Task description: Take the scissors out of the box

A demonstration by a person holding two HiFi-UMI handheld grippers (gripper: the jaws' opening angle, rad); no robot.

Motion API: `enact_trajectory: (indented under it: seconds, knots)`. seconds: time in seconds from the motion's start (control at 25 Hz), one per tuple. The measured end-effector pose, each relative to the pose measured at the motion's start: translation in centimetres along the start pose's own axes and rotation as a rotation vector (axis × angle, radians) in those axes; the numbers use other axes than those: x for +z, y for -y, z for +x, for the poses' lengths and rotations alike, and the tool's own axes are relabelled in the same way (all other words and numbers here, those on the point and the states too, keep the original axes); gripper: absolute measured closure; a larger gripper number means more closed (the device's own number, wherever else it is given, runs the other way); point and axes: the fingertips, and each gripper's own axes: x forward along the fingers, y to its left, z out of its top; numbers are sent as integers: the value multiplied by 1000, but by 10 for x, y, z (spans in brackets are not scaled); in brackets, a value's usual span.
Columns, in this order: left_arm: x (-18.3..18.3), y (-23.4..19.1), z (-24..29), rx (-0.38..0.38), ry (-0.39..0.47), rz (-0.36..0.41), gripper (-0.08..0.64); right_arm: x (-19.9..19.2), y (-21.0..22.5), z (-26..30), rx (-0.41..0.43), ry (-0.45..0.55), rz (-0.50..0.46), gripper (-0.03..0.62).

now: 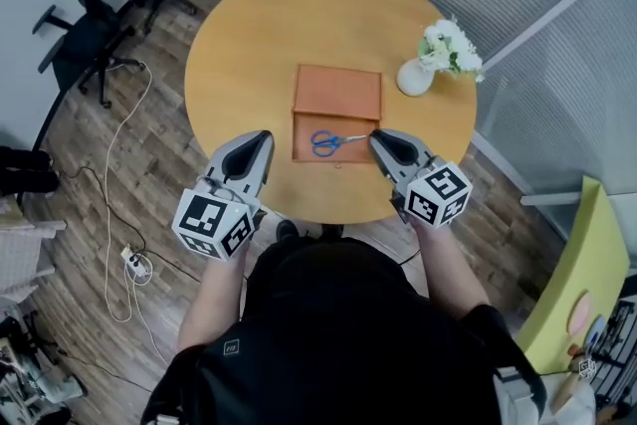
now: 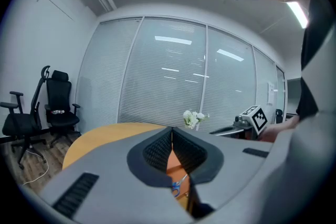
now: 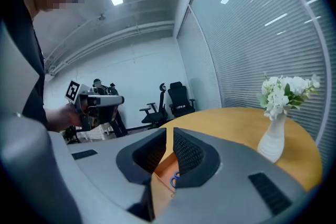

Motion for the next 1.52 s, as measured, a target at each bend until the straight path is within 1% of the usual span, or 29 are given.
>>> enact_trajectory:
  seconds: [0.12, 0.2, 0.32, 0.44, 0.52, 0.6, 0.76, 0.96, 1.24, 1.52]
  knots:
    - [1, 3, 8, 49, 13, 11, 545, -7, 13, 11, 42, -51, -67, 552]
    - [-2, 2, 7, 64, 8, 10, 545, -13, 16, 21, 62, -104, -133, 552]
    - [-8, -3, 3, 66, -10, -3, 545, -22, 14, 39, 79, -193, -234, 551]
    - [-10, -8, 6, 58, -15, -6, 545, -36, 12, 59, 115, -276, -303, 540]
    - [-12, -14, 6, 55, -13, -12, 545, -50, 6, 75, 155, -340, -336, 494]
    - [-19, -19, 4, 53, -13, -35, 545, -70, 0, 89, 196, -417, -367, 474]
    - [-30, -25, 3, 52, -21, -63, 545, -109, 0, 112, 249, -552, -431, 472]
    - [-41, -34, -3, 66, -32, -90, 545, -141, 1, 128, 301, -682, -485, 466]
    - [-58, -43, -1, 80, -48, -120, 545, -184, 15, 145, 346, -838, -605, 465]
    - [-58, -53, -17, 117, -55, -125, 545, -220, 27, 148, 360, -1000, -680, 465]
